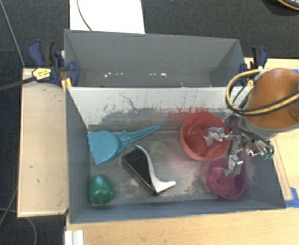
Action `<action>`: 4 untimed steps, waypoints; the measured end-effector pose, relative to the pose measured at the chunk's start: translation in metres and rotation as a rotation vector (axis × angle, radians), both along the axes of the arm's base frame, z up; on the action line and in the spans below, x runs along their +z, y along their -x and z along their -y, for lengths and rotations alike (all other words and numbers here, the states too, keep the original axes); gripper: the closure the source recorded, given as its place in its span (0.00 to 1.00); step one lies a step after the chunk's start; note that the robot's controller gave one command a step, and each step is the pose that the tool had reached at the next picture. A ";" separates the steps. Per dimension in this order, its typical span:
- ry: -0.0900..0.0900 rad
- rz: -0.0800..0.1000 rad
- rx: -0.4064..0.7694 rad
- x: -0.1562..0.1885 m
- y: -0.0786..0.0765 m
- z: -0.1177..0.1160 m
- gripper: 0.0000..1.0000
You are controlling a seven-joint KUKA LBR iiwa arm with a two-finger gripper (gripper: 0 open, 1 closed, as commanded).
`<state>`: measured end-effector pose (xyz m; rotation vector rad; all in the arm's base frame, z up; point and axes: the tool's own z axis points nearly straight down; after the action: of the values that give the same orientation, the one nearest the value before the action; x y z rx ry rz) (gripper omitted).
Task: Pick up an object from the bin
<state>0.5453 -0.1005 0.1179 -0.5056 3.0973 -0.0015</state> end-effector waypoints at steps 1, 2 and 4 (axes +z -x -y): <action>-0.002 -0.001 0.185 -0.048 0.012 -0.002 0.00; 0.001 0.027 -0.065 -0.042 0.034 -0.015 1.00; 0.003 0.041 -0.050 -0.023 0.036 -0.016 1.00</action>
Offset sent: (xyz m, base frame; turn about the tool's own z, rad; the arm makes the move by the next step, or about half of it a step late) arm -0.0417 0.0158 -0.0479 0.0674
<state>0.5090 -0.0840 0.0954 -0.4232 3.0692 -0.0170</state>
